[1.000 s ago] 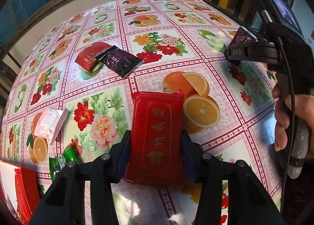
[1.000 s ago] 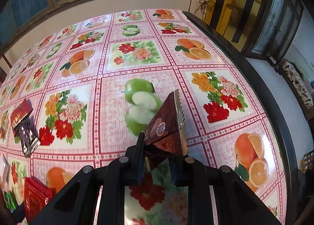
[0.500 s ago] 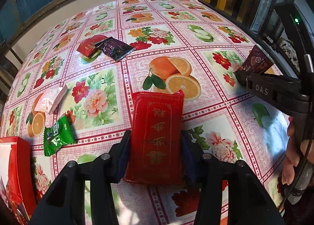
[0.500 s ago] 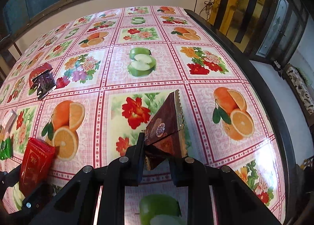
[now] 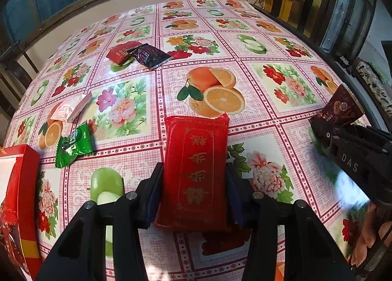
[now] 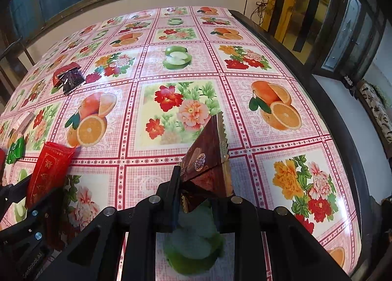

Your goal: Organize snacks

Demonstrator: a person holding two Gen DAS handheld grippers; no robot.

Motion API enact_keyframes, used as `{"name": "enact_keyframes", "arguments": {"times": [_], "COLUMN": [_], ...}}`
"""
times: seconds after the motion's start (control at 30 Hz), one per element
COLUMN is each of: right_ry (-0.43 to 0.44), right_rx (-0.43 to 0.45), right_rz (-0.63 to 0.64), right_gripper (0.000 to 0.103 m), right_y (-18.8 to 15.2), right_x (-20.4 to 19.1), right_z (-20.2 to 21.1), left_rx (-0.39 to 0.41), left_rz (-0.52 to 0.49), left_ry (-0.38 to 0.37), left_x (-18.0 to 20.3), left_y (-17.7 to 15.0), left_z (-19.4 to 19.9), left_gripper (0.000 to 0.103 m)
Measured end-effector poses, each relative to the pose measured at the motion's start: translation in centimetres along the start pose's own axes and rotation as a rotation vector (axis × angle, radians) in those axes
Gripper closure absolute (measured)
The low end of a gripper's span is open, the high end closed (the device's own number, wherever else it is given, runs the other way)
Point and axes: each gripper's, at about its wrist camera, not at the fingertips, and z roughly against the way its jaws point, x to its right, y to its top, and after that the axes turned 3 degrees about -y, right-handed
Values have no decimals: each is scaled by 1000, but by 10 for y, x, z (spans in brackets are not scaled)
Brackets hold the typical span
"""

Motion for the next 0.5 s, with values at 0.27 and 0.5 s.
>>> {"name": "enact_keyframes", "arguments": {"times": [0.27, 0.5], "right_ry": [11, 13], "right_rx": [8, 14], "right_rz": [6, 6], "right_gripper": [82, 82], "right_y": [-16, -23], "right_x": [0, 1], "right_z": [10, 15], "left_rx": [3, 3], "left_rz": [4, 11], "left_ry": [-1, -4], "left_x": [2, 3], "left_y": [-8, -18], "left_z": [6, 11], "left_gripper": [56, 56]}}
